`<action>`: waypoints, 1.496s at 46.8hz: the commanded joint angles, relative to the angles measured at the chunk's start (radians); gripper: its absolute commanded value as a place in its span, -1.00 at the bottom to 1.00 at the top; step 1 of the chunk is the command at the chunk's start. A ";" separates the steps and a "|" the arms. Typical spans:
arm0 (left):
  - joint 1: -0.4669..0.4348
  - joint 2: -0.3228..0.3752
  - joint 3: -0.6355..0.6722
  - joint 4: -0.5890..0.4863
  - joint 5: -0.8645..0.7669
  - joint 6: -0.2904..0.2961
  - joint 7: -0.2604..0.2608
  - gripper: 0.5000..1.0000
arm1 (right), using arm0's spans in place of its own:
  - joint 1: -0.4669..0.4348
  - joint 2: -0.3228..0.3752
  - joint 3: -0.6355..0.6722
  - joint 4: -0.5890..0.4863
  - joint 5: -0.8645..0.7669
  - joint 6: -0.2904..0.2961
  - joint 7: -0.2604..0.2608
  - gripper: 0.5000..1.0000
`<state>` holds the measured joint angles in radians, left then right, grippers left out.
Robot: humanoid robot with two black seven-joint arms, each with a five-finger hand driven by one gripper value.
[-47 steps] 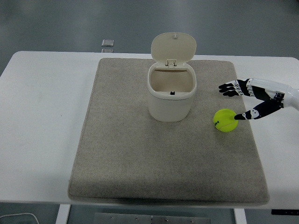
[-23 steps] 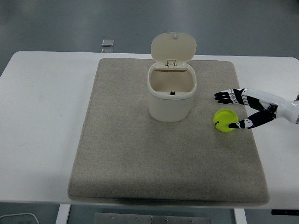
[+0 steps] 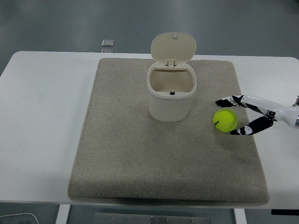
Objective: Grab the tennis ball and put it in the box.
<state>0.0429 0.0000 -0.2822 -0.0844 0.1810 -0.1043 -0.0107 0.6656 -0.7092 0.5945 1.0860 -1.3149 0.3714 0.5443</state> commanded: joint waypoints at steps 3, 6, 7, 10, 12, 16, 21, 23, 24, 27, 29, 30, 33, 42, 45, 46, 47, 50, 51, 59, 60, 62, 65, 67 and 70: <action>0.000 0.000 0.000 0.000 0.000 0.000 0.000 0.97 | 0.000 0.001 -0.001 0.000 -0.003 -0.017 0.000 0.64; 0.000 0.000 0.000 0.000 0.000 0.000 0.000 0.97 | 0.000 0.001 -0.005 0.000 -0.004 -0.025 0.000 0.64; 0.000 0.000 0.000 0.000 0.000 -0.002 0.000 0.97 | -0.001 0.001 -0.010 0.000 -0.004 -0.029 0.000 0.64; 0.000 0.000 0.000 0.000 0.000 0.000 0.000 0.97 | 0.000 -0.003 -0.025 0.000 -0.004 -0.046 0.000 0.64; 0.000 0.000 0.000 0.000 0.000 0.000 0.000 0.97 | 0.000 -0.007 -0.036 0.000 -0.004 -0.055 0.000 0.64; 0.000 0.000 0.000 0.000 0.000 0.000 0.000 0.97 | 0.000 -0.007 -0.045 0.000 -0.004 -0.065 0.000 0.63; 0.000 0.000 0.000 0.000 0.000 0.000 0.000 0.97 | 0.000 -0.007 -0.047 0.000 -0.004 -0.066 0.000 0.59; 0.000 0.000 0.000 0.000 0.000 0.000 0.000 0.97 | 0.000 -0.007 -0.047 0.000 -0.004 -0.066 0.000 0.56; 0.000 0.000 0.000 0.000 0.000 -0.002 0.000 0.97 | 0.000 -0.006 -0.047 0.000 -0.004 -0.066 0.002 0.53; 0.000 0.000 0.000 0.000 0.000 0.000 0.000 0.97 | 0.000 -0.004 -0.047 0.000 -0.004 -0.066 0.002 0.47; 0.000 0.000 0.000 0.000 0.000 0.000 0.000 0.97 | 0.000 -0.004 -0.047 0.000 -0.004 -0.066 0.002 0.34; 0.000 0.000 0.000 0.000 0.000 0.000 0.000 0.97 | 0.000 -0.004 -0.047 0.000 -0.004 -0.066 0.002 0.27; 0.000 0.000 0.000 0.000 0.000 0.000 0.000 0.97 | 0.000 -0.004 -0.048 0.000 -0.012 -0.066 0.002 0.17; 0.000 0.000 0.000 0.000 0.000 0.000 0.000 0.97 | 0.000 -0.001 -0.059 0.000 -0.032 -0.091 0.005 0.07; 0.000 0.000 0.000 0.000 0.000 0.000 0.000 0.97 | 0.002 -0.003 -0.073 0.000 -0.032 -0.100 0.005 0.06; 0.000 0.000 0.000 0.000 0.000 0.000 0.000 0.97 | 0.002 -0.003 -0.076 0.000 -0.032 -0.103 0.005 0.06; 0.000 0.000 0.000 0.000 0.000 0.000 0.000 0.97 | 0.002 -0.004 -0.076 0.000 -0.032 -0.105 0.005 0.06; 0.000 0.000 0.000 0.000 0.000 0.000 0.000 0.97 | 0.002 -0.003 -0.078 0.000 -0.030 -0.108 0.005 0.02; 0.000 0.000 0.000 0.000 0.000 -0.002 0.000 0.97 | 0.002 -0.004 -0.076 0.000 -0.030 -0.108 0.005 0.00; 0.000 0.000 0.000 0.000 0.000 -0.002 0.000 0.97 | 0.012 -0.007 -0.059 0.002 -0.014 -0.094 0.006 -0.55; 0.000 0.000 0.000 0.000 0.000 0.000 0.000 0.97 | 0.014 -0.007 -0.056 0.002 -0.014 -0.094 0.008 -0.65; 0.000 0.000 0.000 0.000 0.000 0.000 0.000 0.97 | 0.016 -0.009 -0.051 0.003 -0.011 -0.094 0.008 -0.85; 0.000 0.000 0.000 0.000 0.000 0.000 0.000 0.97 | 0.031 -0.006 -0.044 0.005 -0.003 -0.089 0.008 -1.00; 0.000 0.000 0.000 0.000 0.000 -0.002 0.000 0.97 | 0.040 -0.012 -0.041 0.014 0.012 -0.077 0.011 -1.00; 0.000 0.000 0.000 0.000 0.000 0.000 0.000 0.97 | 0.045 -0.026 -0.025 0.026 0.058 -0.040 0.026 -1.00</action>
<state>0.0430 0.0000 -0.2822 -0.0844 0.1810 -0.1046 -0.0108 0.7046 -0.7217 0.5547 1.1007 -1.2988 0.2970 0.5563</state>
